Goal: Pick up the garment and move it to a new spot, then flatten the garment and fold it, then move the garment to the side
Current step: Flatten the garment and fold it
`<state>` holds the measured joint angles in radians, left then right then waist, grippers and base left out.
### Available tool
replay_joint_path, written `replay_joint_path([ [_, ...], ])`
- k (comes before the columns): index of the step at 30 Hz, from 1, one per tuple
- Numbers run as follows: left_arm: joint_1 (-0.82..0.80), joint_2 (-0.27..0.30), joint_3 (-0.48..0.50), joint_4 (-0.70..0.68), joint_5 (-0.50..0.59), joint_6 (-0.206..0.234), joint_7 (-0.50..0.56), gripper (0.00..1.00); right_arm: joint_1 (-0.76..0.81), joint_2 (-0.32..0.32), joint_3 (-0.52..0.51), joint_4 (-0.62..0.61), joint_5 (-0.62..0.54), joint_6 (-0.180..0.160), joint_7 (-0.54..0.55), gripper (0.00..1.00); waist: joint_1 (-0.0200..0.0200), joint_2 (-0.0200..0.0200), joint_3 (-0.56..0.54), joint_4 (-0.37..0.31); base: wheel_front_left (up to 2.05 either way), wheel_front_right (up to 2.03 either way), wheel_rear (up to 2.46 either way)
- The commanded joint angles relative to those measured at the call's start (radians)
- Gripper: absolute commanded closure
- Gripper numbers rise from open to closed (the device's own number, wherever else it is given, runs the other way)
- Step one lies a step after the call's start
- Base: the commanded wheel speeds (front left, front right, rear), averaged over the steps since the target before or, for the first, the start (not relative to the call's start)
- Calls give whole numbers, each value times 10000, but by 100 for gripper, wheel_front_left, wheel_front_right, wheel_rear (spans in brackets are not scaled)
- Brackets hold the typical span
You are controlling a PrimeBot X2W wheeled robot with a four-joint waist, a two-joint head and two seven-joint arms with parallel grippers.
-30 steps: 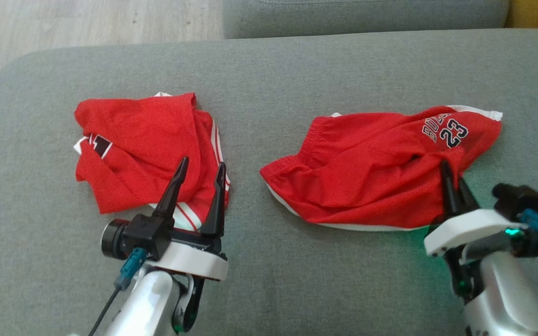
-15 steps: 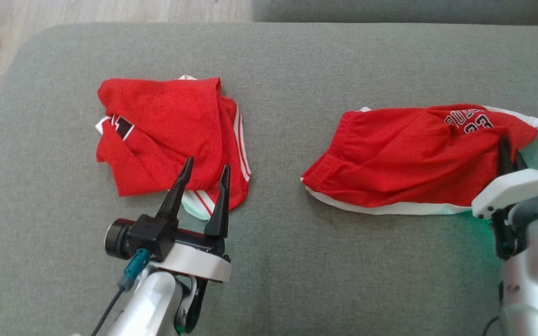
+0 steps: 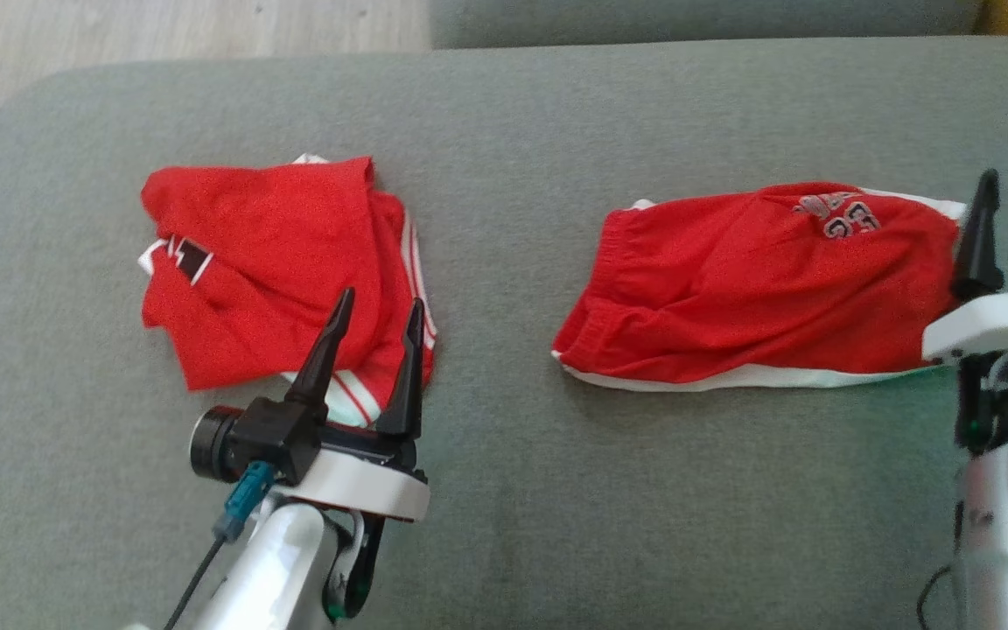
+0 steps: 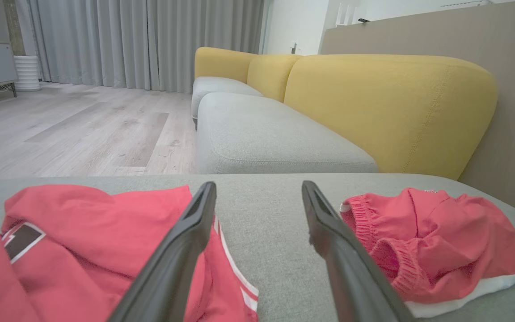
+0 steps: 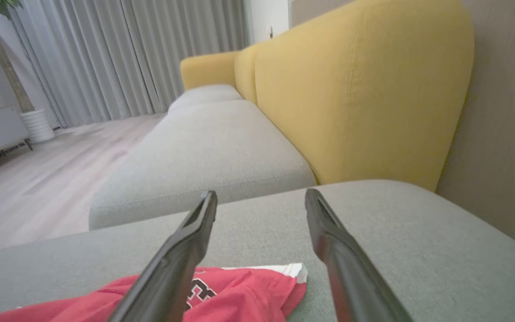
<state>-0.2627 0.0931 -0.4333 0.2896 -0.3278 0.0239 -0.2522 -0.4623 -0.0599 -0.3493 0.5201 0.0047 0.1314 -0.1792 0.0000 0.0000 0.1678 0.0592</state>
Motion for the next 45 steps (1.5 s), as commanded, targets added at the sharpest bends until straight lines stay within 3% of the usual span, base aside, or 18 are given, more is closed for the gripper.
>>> replay_joint_path([
  [1,-325,103,375,-351,-62,41,-93,0,209,62,414,-549,173,-7,-186,0,0,0,-183,-225,0,0,0],
  [9,-94,38,466,-352,-60,20,-94,0,2865,93,1920,-2673,1582,-7,-708,0,0,0,-515,-803,0,0,0],
  [15,44,-24,464,-280,-14,-46,-94,0,4105,95,2405,-3025,2051,-7,-813,0,0,0,-659,-1026,0,0,0],
  [45,166,-102,545,-141,207,-262,-95,0,4248,96,2569,-3442,2207,-7,-825,0,0,0,-756,-1041,0,0,0],
])
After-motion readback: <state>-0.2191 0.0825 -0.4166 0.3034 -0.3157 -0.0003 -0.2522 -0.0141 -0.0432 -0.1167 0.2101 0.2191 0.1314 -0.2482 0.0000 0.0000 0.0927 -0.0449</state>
